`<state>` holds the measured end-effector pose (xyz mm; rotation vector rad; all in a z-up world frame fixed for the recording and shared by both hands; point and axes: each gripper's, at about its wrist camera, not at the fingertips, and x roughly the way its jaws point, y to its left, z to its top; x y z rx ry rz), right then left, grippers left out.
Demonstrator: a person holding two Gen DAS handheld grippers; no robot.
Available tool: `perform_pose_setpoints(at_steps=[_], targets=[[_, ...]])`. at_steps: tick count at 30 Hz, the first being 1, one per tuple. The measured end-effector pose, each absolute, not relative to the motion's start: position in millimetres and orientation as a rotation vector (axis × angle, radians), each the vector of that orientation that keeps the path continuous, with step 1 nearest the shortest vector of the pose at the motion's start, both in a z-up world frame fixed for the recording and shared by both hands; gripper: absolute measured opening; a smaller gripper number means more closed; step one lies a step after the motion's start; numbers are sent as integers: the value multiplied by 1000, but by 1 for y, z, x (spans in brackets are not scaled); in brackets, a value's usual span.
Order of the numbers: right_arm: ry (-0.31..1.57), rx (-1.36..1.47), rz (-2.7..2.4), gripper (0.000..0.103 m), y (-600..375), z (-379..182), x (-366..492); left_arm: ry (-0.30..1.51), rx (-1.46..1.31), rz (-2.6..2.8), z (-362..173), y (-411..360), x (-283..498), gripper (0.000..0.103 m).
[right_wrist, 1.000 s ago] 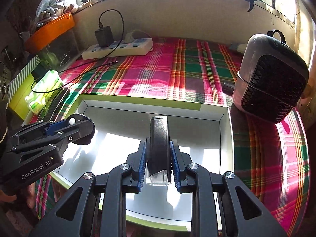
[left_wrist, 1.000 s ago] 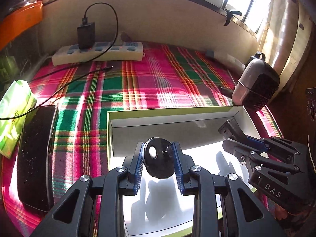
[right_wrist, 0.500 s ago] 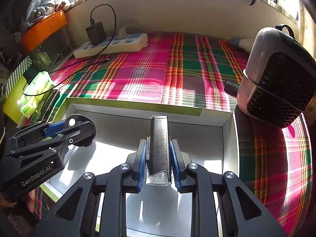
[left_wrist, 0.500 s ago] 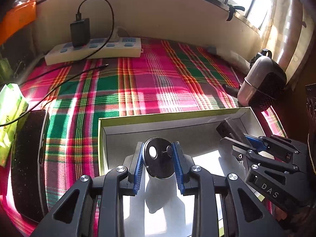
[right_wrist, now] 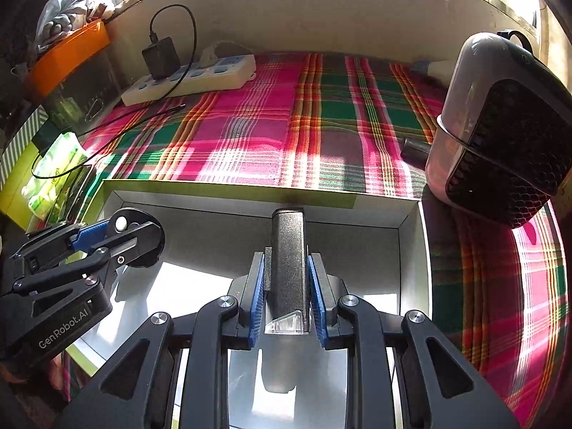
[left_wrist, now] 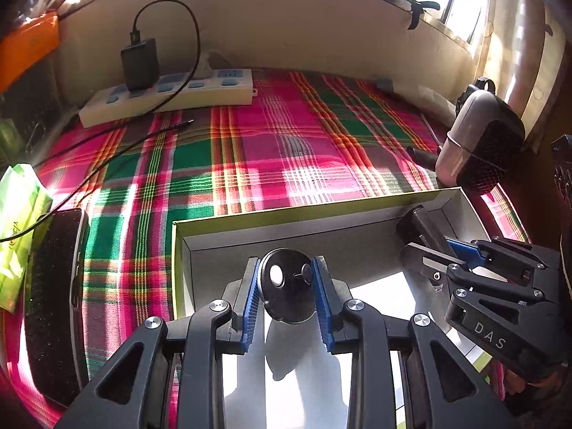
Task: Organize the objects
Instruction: 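Open both tools to set the black bar and puck in the box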
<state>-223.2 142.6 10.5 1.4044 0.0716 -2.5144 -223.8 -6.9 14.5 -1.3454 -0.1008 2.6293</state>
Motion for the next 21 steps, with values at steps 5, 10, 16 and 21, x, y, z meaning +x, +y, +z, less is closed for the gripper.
perform_pose_setpoints(at_steps=[5, 10, 16, 21], targets=[[80, 1402, -2519, 24, 141, 10, -223, -99, -1346, 2629, 14, -6, -224, 27], [73, 1398, -2513, 24, 141, 10, -222, -106, -1342, 2625, 14, -7, -224, 28], [50, 1396, -2498, 37, 140, 11, -219, -144, -1342, 2632, 17, -10, -221, 37], [43, 1382, -2509, 48, 141, 15, -213, -181, -1342, 2631, 20, -15, -214, 41]])
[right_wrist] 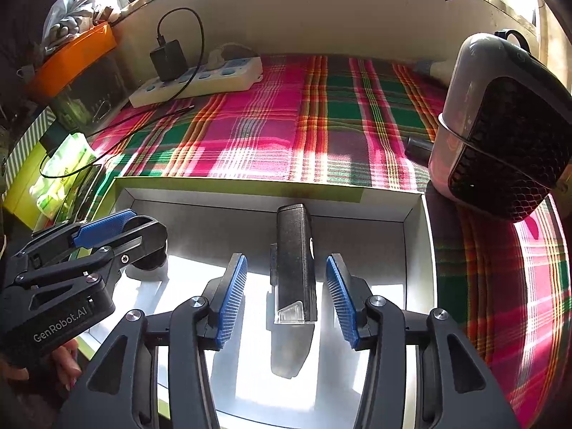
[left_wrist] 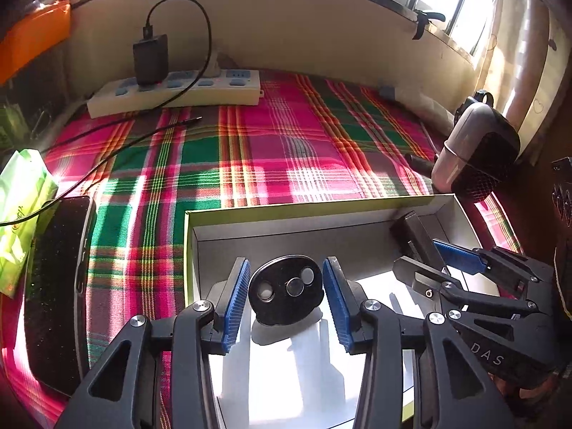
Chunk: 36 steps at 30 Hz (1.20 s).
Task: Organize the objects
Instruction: 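Open both tools to set the black bar and puck in the box, then withdraw both tools from the box back toward the remaining items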
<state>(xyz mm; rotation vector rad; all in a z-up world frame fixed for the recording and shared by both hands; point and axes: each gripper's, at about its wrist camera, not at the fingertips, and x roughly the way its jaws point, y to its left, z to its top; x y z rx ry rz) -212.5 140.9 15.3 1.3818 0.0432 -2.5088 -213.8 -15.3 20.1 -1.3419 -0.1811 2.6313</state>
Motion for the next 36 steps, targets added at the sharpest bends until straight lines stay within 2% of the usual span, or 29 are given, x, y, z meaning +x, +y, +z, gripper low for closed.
perform_pose_setpoints(at_steps=[18, 36], targets=[[4, 1283, -2592, 49, 158, 37, -160, -295, -1260, 2670, 42, -32, -153, 41], [9, 1193, -2680, 49, 186, 43, -88, -269, -1229, 2796, 39, -51, -77, 41]])
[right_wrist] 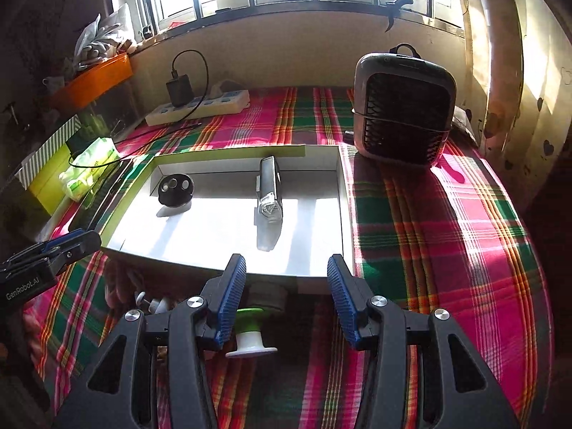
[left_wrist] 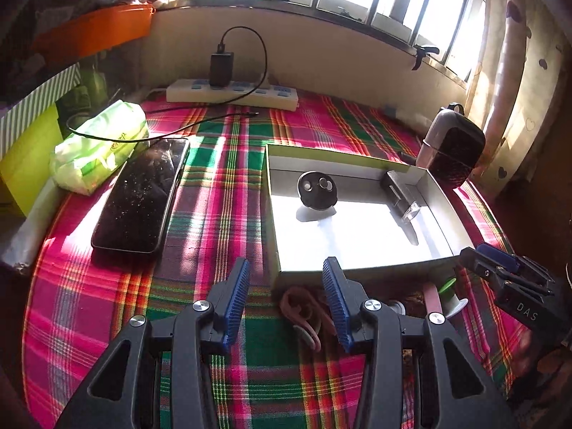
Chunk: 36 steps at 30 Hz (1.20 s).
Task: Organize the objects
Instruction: 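Withdraw both tools from the box back toward the remaining items, then grasp the green-capped white spool with the right tool while the left tool grasps the pink clip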
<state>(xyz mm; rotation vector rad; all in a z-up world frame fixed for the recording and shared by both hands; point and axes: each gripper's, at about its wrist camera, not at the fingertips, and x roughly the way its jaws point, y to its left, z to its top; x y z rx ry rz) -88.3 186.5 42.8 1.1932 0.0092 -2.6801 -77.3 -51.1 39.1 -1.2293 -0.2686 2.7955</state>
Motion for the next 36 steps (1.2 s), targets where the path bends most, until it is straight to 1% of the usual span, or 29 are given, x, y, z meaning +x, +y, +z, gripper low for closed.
perform_pose_setpoints(at_steps=[7, 10, 12, 26, 33, 36], targets=[[0, 1180, -2678, 49, 195, 38, -67, -374, -1263, 2766, 22, -64, -57, 41], [16, 1165, -2673, 49, 195, 36, -60, -468, -1265, 2732, 16, -72, -54, 41], [24, 1163, -2662, 49, 193, 33, -56, -494, -1266, 2723, 13, -73, -53, 41], [59, 1179, -2581, 49, 181, 19, -50, -473, -1263, 2679, 11, -56, -54, 42], [96, 1218, -2559, 49, 174, 12, -58, -434, -1269, 2687, 13, -48, -62, 42], [139, 1241, -2552, 49, 169, 9, -62, -427, -1294, 2694, 10, -47, -65, 42]])
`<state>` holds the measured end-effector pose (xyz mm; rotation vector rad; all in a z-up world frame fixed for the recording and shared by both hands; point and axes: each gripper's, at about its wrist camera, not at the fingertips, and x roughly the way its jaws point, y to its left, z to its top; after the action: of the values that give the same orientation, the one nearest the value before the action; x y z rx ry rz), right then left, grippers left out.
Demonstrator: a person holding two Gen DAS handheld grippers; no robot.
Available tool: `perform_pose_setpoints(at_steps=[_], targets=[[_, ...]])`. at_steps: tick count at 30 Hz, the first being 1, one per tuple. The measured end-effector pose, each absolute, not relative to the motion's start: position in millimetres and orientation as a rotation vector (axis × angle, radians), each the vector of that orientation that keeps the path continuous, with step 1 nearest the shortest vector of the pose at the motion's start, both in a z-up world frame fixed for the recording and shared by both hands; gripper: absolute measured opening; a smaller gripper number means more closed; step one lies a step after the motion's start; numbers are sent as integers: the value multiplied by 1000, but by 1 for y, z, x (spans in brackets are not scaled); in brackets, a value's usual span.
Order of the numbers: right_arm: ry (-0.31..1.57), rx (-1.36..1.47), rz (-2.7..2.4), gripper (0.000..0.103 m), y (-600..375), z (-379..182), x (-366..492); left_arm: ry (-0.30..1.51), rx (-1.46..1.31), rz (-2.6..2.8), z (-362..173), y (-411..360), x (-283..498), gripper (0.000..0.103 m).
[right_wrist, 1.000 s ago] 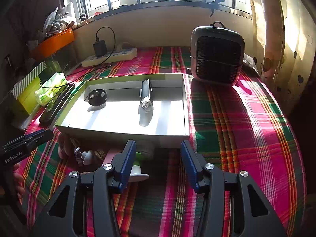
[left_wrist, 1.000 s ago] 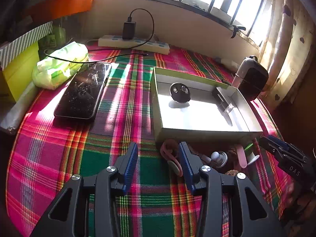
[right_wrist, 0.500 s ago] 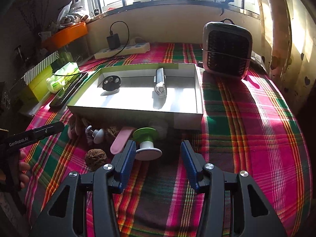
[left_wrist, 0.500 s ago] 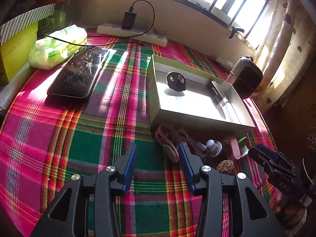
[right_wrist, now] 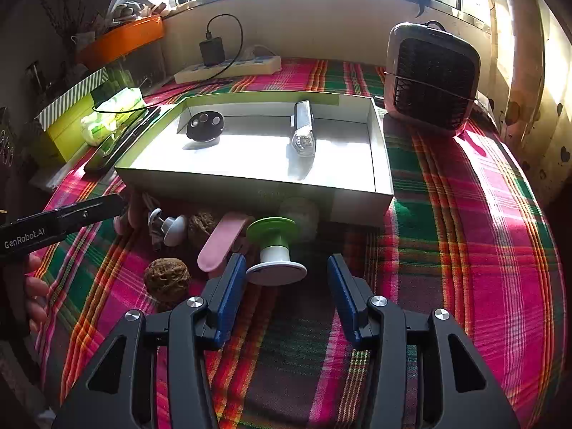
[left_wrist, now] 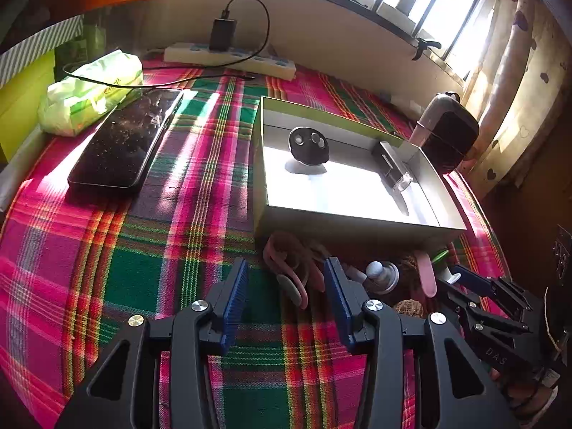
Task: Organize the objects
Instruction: 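Grasp the green-capped white spool with the right tool while the left tool grasps the pink clip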
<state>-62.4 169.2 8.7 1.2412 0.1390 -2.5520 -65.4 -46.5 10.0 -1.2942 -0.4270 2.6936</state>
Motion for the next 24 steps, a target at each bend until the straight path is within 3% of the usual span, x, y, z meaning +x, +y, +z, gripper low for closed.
perform_pose_setpoints(at_steps=[21, 24], targets=[[193, 1264, -2571, 48, 167, 2, -71, -311, -1343, 2694, 5, -39, -73, 42], [196, 1260, -2573, 43, 167, 3, -70, -280, -1359, 2705, 6, -41, -72, 43]])
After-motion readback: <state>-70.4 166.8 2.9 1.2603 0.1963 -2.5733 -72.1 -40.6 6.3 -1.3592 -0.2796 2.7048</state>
